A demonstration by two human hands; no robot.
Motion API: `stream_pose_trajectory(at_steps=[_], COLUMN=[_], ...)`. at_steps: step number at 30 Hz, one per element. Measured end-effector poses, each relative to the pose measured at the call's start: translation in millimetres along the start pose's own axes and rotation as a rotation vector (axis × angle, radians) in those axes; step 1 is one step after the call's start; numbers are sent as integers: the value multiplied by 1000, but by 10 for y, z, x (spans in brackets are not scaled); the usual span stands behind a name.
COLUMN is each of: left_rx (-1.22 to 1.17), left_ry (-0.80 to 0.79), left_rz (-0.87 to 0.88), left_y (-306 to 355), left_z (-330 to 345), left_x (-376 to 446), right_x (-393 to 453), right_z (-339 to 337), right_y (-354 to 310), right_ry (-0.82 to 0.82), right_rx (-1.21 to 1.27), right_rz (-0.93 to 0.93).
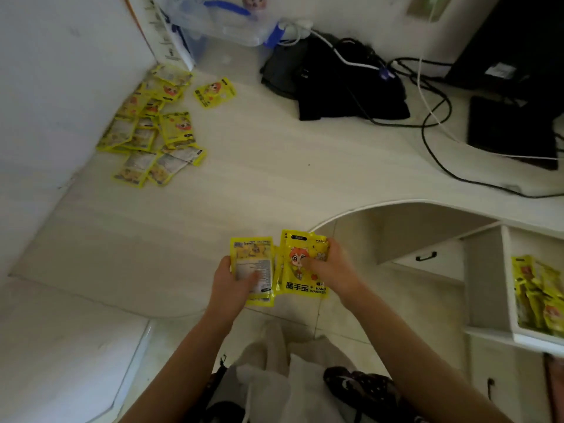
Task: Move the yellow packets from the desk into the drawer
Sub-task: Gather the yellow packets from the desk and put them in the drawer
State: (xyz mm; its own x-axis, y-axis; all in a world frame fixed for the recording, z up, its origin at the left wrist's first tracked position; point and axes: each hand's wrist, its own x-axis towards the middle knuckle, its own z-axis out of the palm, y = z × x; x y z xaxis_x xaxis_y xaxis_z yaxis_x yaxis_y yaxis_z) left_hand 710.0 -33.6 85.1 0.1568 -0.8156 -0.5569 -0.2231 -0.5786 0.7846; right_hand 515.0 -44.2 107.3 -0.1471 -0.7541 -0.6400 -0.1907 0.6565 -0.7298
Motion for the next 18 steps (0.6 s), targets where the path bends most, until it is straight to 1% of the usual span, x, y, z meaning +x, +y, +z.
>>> stream_pose_trajectory(at_steps=[4,10,15,18], left_rx=[112,218,319,339], left_ry=[-92,-228,-323,-370], left_rz=[49,154,188,188], left_y=[49,48,-141,-312], left_z=[348,1052,1691,2098], left_x=[-161,-615,-1156,-1538], right_x=[-208,-643,-1176,-1518], right_z=[-356,-975,-1552,-1894], right_y=[343,1024,1701,2133], right_ry=[143,304,437,476], right_rx=[13,133,255,342], right_rz=[28,78,108,130])
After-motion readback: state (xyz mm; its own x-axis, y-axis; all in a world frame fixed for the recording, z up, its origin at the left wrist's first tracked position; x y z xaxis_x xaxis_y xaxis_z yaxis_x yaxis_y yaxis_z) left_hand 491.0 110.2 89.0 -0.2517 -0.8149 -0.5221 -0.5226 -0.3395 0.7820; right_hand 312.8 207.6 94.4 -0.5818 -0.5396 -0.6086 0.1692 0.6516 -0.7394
